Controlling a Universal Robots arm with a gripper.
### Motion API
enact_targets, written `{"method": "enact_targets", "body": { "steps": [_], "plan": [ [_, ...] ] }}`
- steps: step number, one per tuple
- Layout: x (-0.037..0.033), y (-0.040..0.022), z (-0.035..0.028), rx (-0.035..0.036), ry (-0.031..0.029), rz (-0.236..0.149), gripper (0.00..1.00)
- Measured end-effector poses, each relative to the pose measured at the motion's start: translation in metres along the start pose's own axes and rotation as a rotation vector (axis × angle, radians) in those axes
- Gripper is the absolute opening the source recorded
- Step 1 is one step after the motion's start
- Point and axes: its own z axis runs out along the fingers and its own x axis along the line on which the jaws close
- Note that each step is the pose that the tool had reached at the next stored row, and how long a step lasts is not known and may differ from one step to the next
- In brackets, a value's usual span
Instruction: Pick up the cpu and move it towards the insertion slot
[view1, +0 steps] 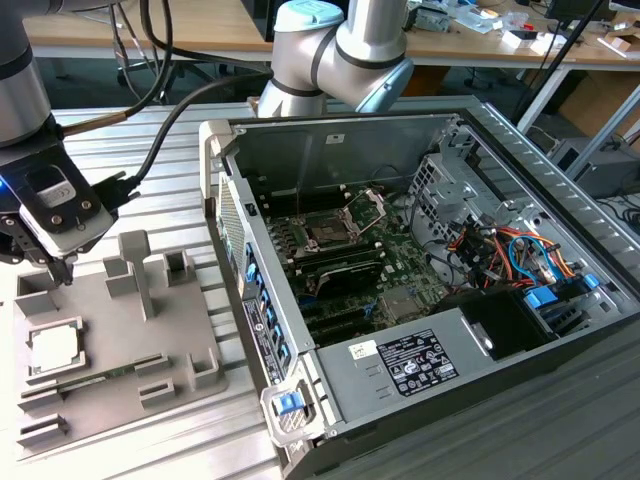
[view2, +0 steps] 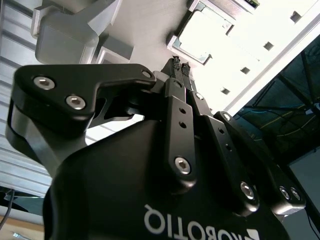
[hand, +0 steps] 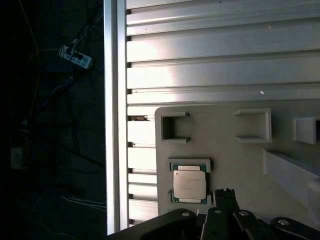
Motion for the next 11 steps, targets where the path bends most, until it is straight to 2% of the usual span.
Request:
{"method": "enact_targets", "body": {
  "steps": [11],
  "plan": [
    [0.0017, -0.0003, 0.0013, 0.0003, 0.0001, 0.000, 0.11]
  ]
}}
